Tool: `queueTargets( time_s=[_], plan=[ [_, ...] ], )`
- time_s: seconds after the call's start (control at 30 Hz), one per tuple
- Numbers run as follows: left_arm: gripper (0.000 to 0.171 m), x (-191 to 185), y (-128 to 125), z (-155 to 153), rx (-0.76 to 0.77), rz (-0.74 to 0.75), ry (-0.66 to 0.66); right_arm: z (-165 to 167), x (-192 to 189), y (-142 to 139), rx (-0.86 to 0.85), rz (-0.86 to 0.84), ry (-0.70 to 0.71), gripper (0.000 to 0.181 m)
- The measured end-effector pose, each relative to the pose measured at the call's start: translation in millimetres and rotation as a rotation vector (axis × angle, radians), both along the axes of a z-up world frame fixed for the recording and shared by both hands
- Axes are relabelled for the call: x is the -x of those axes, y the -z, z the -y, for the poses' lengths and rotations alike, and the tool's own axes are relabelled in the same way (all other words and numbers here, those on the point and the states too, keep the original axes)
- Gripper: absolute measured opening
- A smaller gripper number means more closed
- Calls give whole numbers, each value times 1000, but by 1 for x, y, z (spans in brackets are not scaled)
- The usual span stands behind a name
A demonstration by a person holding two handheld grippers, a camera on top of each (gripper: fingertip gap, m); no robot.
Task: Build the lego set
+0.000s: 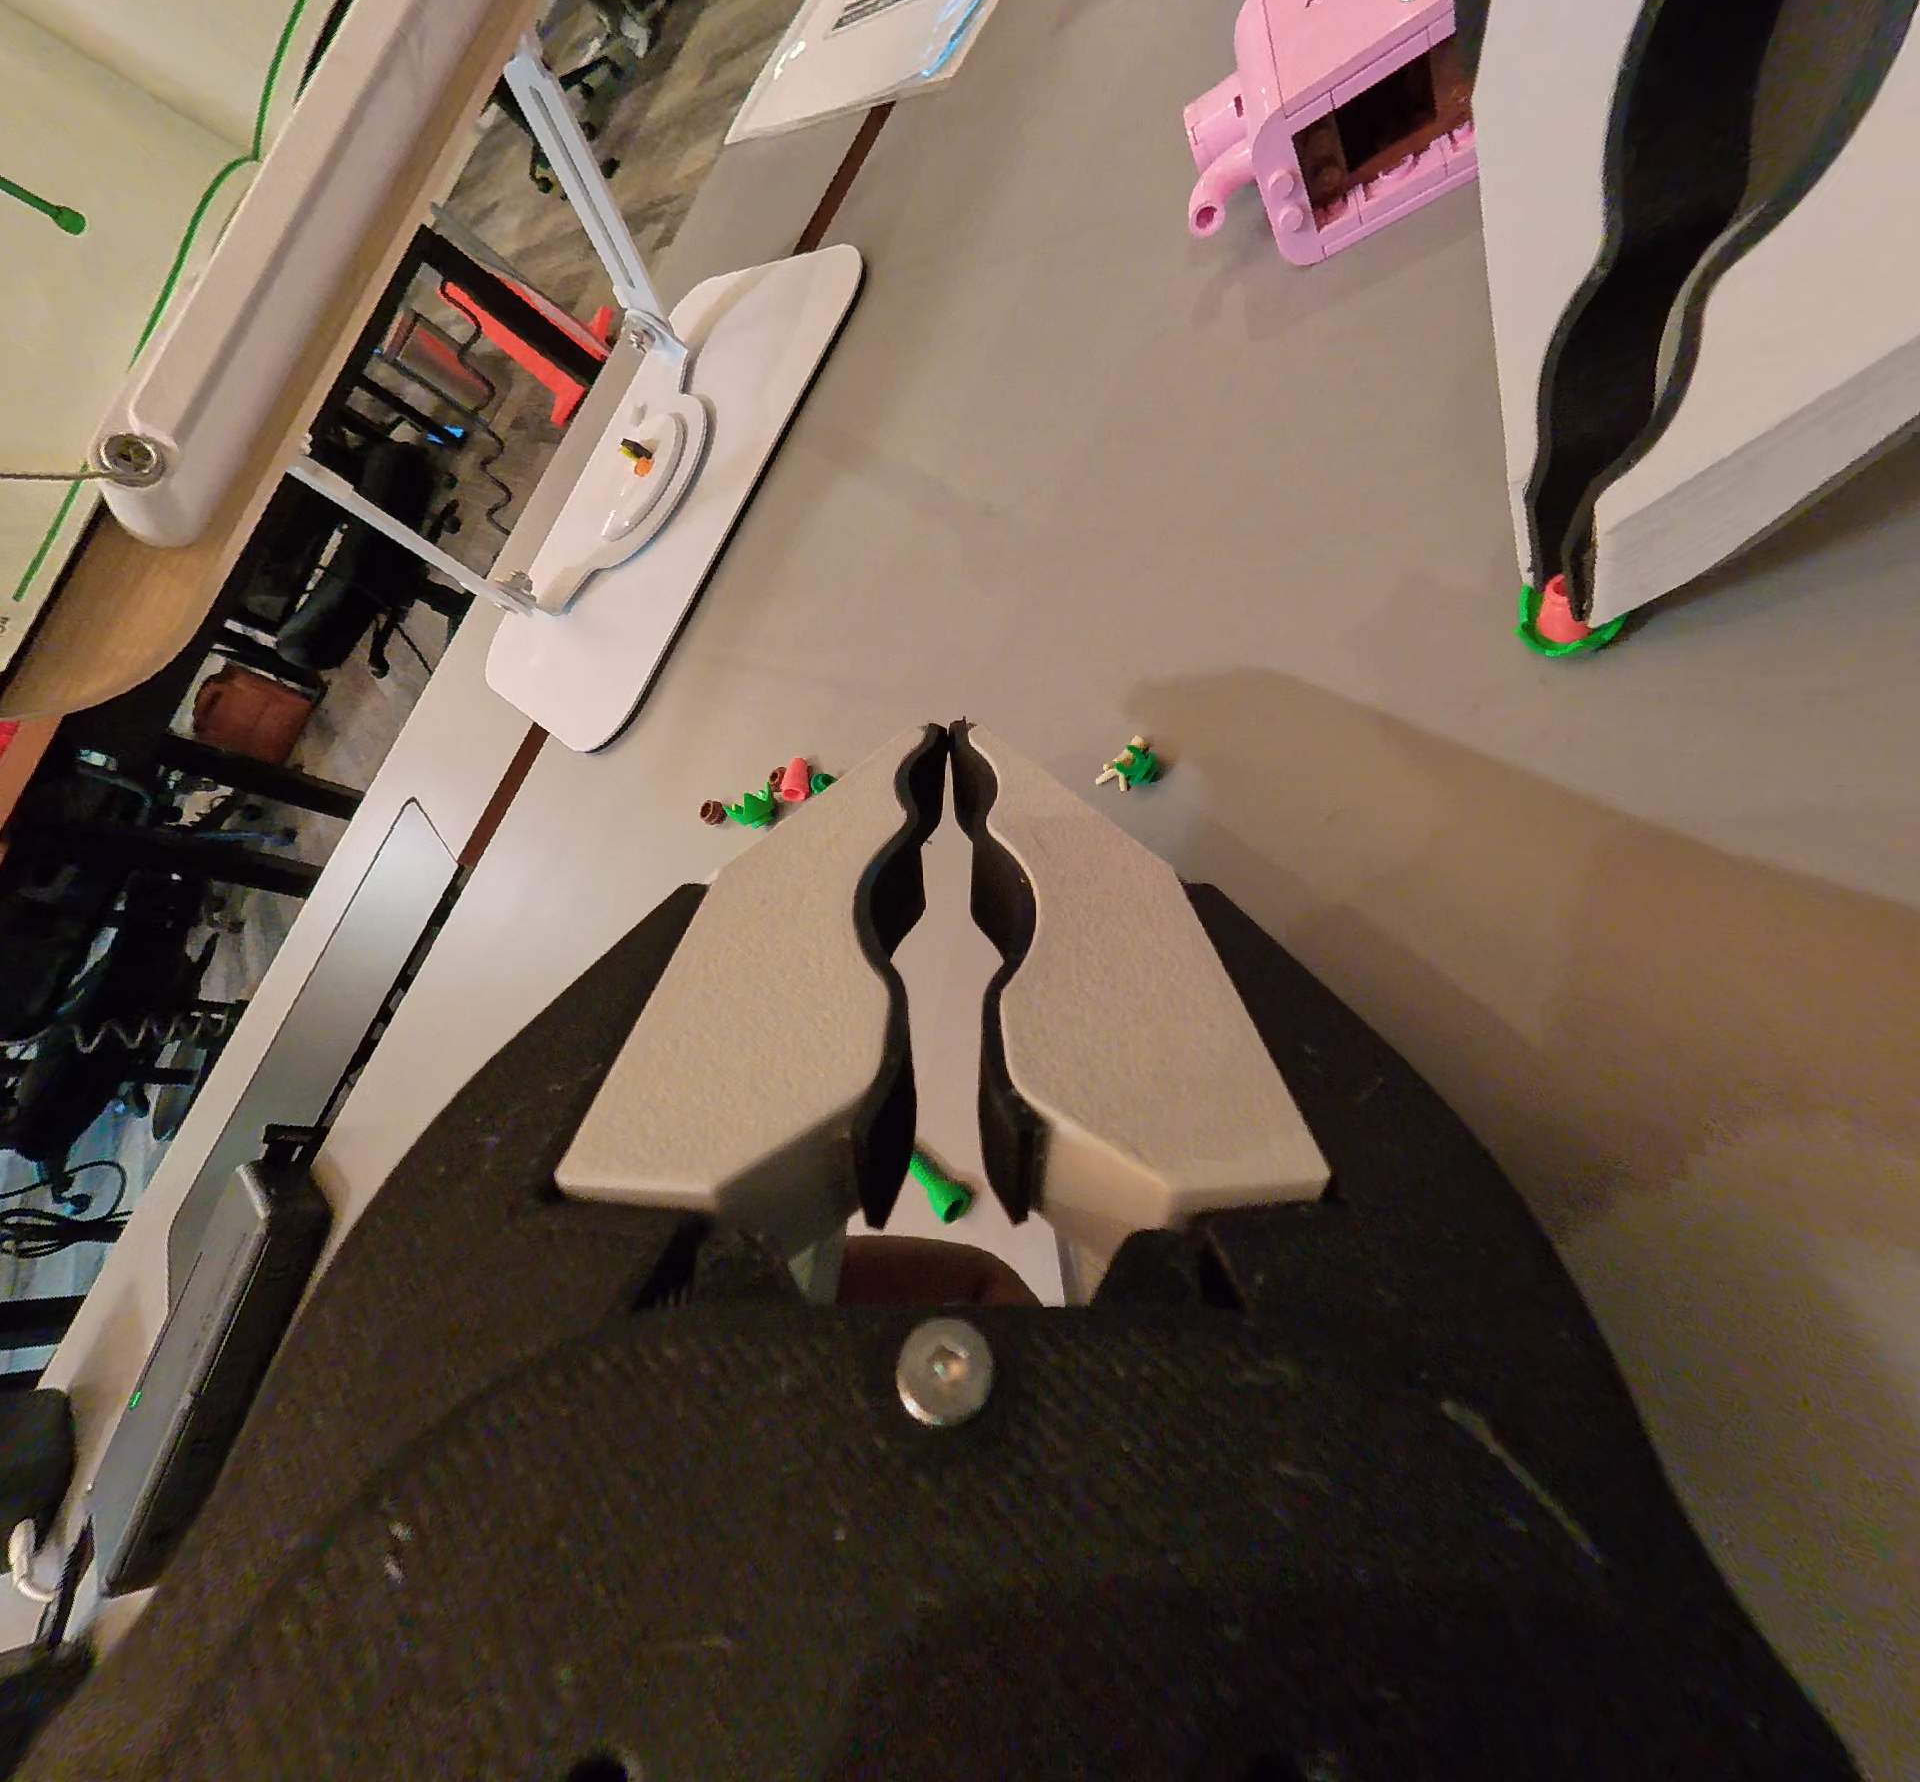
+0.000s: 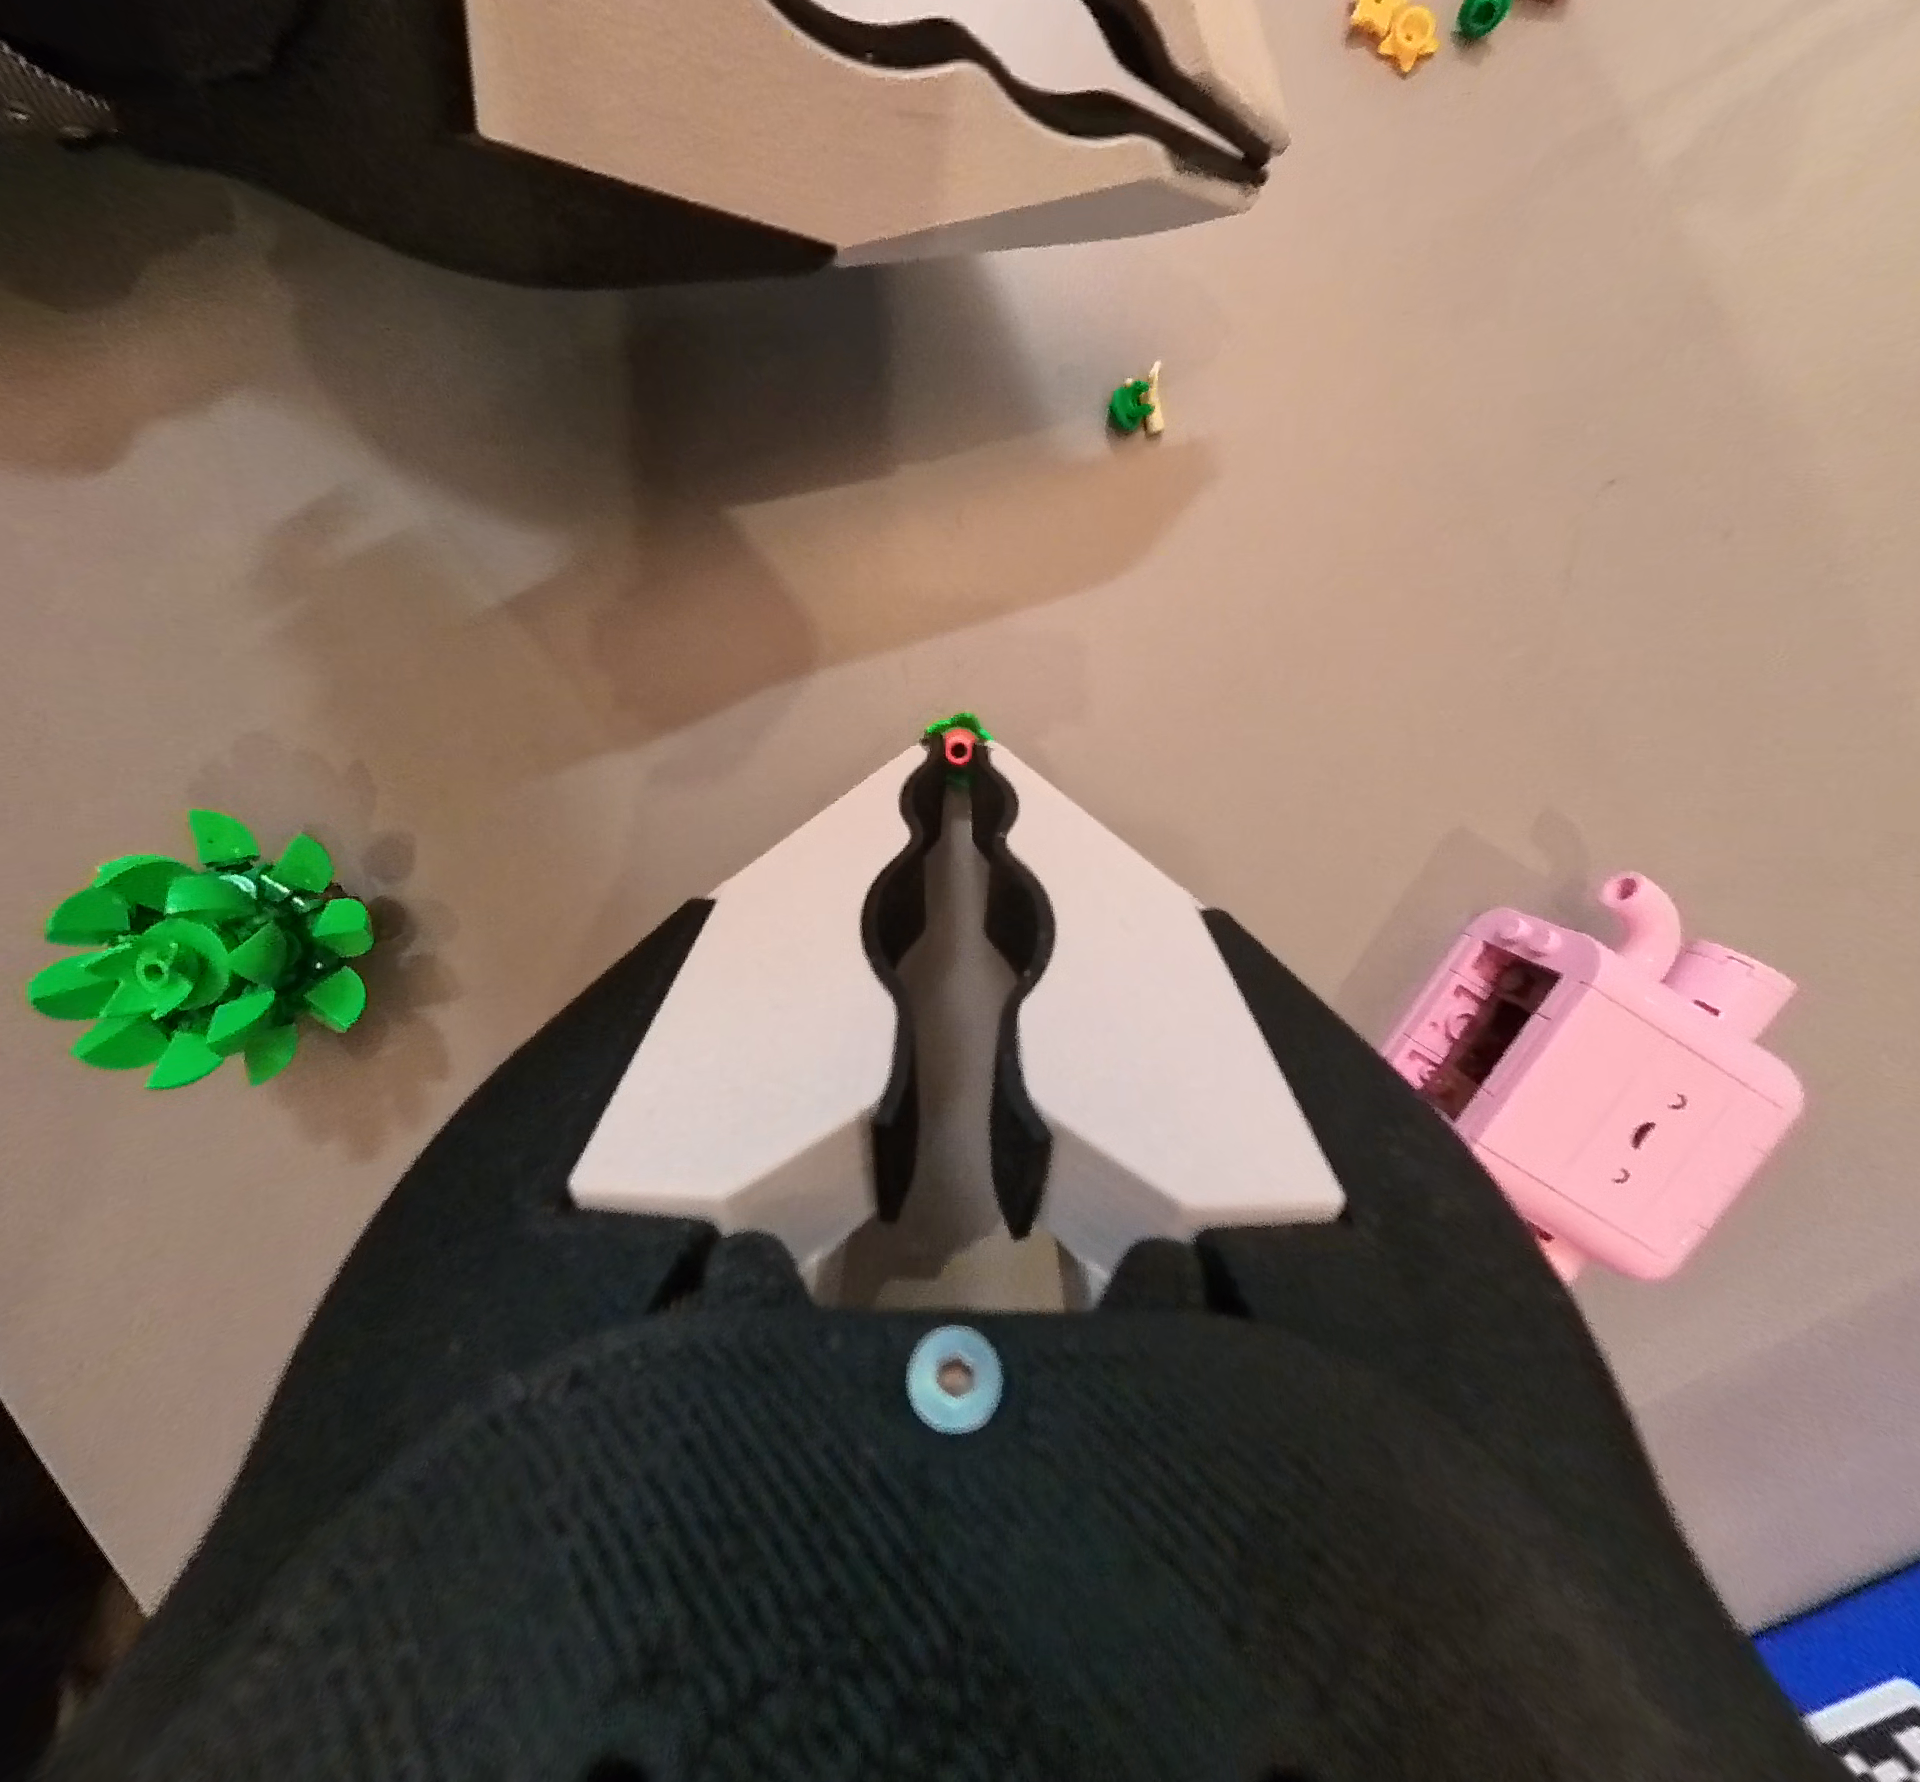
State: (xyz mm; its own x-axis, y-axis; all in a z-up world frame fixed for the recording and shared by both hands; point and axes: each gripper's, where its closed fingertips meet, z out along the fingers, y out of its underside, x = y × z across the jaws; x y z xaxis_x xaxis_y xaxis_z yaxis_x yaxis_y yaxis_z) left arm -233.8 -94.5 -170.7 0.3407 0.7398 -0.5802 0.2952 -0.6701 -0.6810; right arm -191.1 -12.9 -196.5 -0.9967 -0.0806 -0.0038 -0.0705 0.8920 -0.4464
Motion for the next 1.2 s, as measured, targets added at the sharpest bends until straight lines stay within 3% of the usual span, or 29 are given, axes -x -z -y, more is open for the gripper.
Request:
queueTargets(
  time_s=[0.77, 0.9, 1.03, 1.1, 1.2],
  plan=[
    [1, 0, -3, 6, -23, -22, -17, -1, 0, 3, -270, -10, -33, 3],
    [1, 0, -5, 6, -22, -27, -15, 0, 0, 0, -169, -49, -73, 4],
    [1, -1, -5, 4, -22, -27, -10, 6, -6, -26, 75, 41, -9, 14],
    [1, -1, -5, 2, -20, -27, -6, 3, -6, -36, 168, 92, 29, 9],
    [1, -1, -4, 1, -18, -24, -3, -8, -4, -32, 212, 105, 70, 9]
  ],
)
